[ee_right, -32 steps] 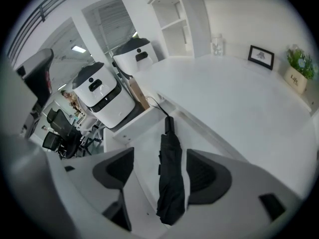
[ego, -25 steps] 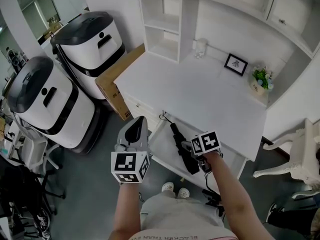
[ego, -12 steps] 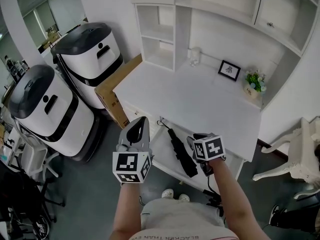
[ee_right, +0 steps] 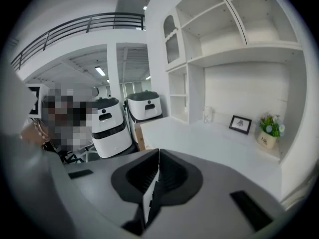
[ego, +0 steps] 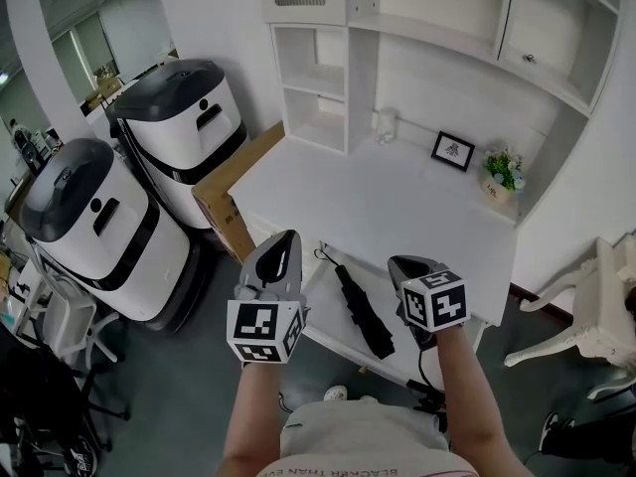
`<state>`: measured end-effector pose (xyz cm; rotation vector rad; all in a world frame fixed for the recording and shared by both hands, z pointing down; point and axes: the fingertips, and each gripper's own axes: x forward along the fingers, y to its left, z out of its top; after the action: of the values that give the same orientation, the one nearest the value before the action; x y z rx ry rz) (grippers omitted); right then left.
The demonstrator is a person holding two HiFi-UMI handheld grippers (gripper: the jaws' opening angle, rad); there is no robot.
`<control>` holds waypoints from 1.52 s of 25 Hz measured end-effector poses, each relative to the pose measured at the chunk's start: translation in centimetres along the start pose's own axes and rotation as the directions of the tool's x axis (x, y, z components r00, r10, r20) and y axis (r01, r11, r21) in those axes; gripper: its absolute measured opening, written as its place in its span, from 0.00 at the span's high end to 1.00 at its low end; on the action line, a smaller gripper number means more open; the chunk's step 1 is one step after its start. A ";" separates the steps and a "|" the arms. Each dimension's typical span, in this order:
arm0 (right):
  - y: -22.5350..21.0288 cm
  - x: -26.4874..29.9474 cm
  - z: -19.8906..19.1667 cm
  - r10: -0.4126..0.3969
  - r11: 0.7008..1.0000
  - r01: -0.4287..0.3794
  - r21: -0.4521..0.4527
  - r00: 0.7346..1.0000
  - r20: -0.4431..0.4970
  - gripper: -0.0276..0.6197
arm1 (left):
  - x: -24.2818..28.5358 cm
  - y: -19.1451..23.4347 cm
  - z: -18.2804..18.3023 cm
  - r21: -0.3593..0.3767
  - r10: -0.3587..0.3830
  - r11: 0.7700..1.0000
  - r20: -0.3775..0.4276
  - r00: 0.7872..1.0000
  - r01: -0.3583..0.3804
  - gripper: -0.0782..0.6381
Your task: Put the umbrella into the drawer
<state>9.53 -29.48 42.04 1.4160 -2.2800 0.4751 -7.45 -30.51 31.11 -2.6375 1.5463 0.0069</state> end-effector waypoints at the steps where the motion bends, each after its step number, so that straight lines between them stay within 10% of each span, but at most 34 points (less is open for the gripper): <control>1: -0.2 -0.5 0.7 -0.009 1.000 0.009 -0.009 1.000 0.022 0.94 | 0.1 -0.1 0.3 0.003 -0.004 1.000 0.005 1.000 0.004 0.88; 15: 0.4 -8.5 9.3 -0.098 0.970 0.166 -0.176 0.935 0.340 0.95 | 0.7 -0.9 3.4 0.021 -0.031 0.999 0.084 0.996 0.030 0.88; 28: 1.1 -15.1 13.3 -0.168 0.929 0.332 -0.165 0.773 0.611 0.95 | 0.3 -1.8 6.1 0.062 -0.050 0.997 0.142 0.989 0.041 0.88; 38: 0.1 -18.9 14.3 -0.208 0.912 0.387 -0.134 0.720 0.662 0.95 | -0.2 -2.0 8.9 0.100 -0.063 0.994 0.195 0.979 0.044 0.88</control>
<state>14.59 -21.98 20.11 1.9664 -2.3781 -0.4897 -5.43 -28.71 22.35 -2.5165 1.3772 0.1827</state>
